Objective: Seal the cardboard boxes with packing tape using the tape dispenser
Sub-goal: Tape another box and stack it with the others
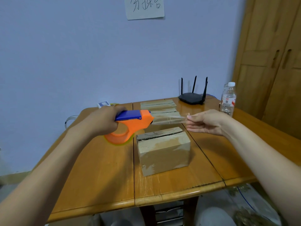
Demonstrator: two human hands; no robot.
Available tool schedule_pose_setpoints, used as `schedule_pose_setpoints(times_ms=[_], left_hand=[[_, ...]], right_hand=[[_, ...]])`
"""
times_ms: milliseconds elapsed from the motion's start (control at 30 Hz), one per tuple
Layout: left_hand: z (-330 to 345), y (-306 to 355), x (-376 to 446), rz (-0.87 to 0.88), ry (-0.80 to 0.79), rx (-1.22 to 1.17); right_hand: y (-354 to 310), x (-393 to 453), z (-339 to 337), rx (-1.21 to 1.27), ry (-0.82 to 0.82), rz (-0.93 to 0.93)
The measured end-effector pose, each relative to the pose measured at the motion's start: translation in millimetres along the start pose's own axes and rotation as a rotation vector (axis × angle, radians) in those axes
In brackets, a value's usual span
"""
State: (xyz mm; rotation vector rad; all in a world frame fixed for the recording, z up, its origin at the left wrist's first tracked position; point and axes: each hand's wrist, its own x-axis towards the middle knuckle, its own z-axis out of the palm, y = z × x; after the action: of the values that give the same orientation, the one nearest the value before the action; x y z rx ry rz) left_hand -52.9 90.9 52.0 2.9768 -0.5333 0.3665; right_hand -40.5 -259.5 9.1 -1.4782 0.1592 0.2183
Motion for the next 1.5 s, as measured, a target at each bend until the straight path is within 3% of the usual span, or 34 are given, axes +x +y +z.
schedule_pose_setpoints(times_ms=[267, 667, 933, 1033, 1500], left_hand=[[-4, 14, 11, 0.028, -0.062, 0.031], [-17, 45, 27, 0.010, -0.054, 0.078], [-27, 64, 42, 0.033, -0.076, 0.137], [-31, 76, 45, 0.042, -0.091, 0.168], [-51, 127, 73, 0.073, -0.133, 0.276]], right_hand=[[2, 7, -13, -0.148, 0.013, 0.003], [23, 33, -30, -0.048, 0.043, 0.182], [42, 42, -41, 0.112, 0.043, 0.212], [48, 47, -43, 0.070, 0.036, 0.231], [91, 49, -36, 0.187, 0.081, 0.149]])
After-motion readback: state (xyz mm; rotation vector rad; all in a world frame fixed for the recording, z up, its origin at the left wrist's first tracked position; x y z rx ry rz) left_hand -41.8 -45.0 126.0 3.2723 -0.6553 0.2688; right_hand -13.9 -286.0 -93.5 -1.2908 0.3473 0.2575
